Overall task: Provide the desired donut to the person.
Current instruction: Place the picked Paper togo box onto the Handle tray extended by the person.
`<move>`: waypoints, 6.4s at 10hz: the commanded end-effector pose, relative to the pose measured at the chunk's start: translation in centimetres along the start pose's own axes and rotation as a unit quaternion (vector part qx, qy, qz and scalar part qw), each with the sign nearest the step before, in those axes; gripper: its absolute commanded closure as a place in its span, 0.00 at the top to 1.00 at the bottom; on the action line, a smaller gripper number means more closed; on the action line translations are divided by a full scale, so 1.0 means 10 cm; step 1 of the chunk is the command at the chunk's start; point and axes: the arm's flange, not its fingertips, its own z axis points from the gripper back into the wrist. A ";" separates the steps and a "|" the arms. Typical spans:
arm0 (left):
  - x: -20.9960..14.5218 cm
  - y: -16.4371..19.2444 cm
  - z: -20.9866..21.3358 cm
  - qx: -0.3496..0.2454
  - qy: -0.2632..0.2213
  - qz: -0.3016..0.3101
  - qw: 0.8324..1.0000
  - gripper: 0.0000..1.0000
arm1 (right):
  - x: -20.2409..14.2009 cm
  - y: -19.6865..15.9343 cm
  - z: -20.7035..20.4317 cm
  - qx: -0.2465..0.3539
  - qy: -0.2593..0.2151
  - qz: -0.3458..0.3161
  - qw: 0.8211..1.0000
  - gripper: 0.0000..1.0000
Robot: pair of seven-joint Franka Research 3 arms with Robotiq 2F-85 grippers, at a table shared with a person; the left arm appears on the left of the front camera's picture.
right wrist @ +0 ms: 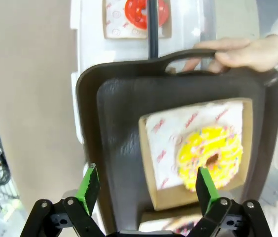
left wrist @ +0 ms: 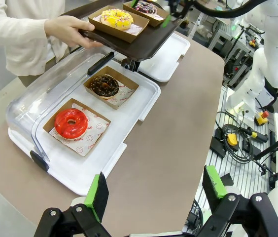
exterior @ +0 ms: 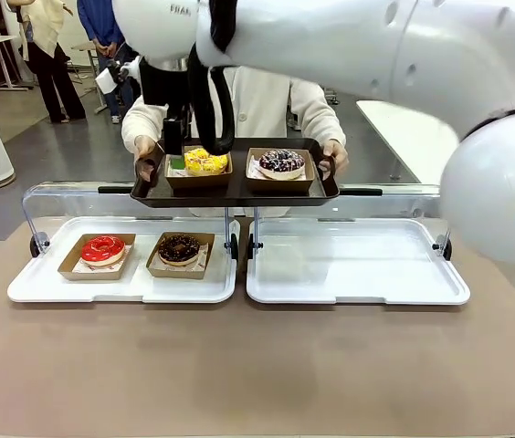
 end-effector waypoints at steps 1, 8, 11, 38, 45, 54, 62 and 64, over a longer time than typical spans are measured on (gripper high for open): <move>0.01 -0.01 0.01 -0.003 -0.011 -0.007 1.000 1.00 | -0.98 0.68 0.39 0.004 0.009 0.005 1.000 1.00; 0.01 -0.01 0.01 -0.003 -0.011 -0.007 1.000 1.00 | -3.29 1.77 0.27 -0.039 -0.010 -0.148 0.988 1.00; 0.01 -0.01 0.01 -0.003 -0.011 -0.007 1.000 1.00 | -3.57 1.71 0.19 -0.038 -0.025 -0.169 0.985 1.00; 0.01 -0.01 0.01 -0.003 -0.011 -0.007 1.000 1.00 | -6.15 1.30 0.21 0.059 -0.386 -0.043 0.920 1.00; 0.01 -0.01 0.01 -0.003 -0.011 -0.007 1.000 1.00 | -6.48 1.41 -0.44 0.001 -0.480 -0.085 0.873 1.00; 0.01 -0.01 0.01 -0.003 -0.011 -0.007 1.000 1.00 | -6.52 1.48 -0.39 0.020 -0.526 -0.070 0.847 1.00; 0.01 -0.01 0.01 -0.003 -0.011 -0.007 1.000 1.00 | -6.52 1.48 -0.39 0.020 -0.526 -0.070 0.847 1.00; 0.01 -0.01 0.01 -0.003 -0.011 -0.007 1.000 1.00 | -6.52 1.48 -0.39 0.020 -0.526 -0.070 0.847 1.00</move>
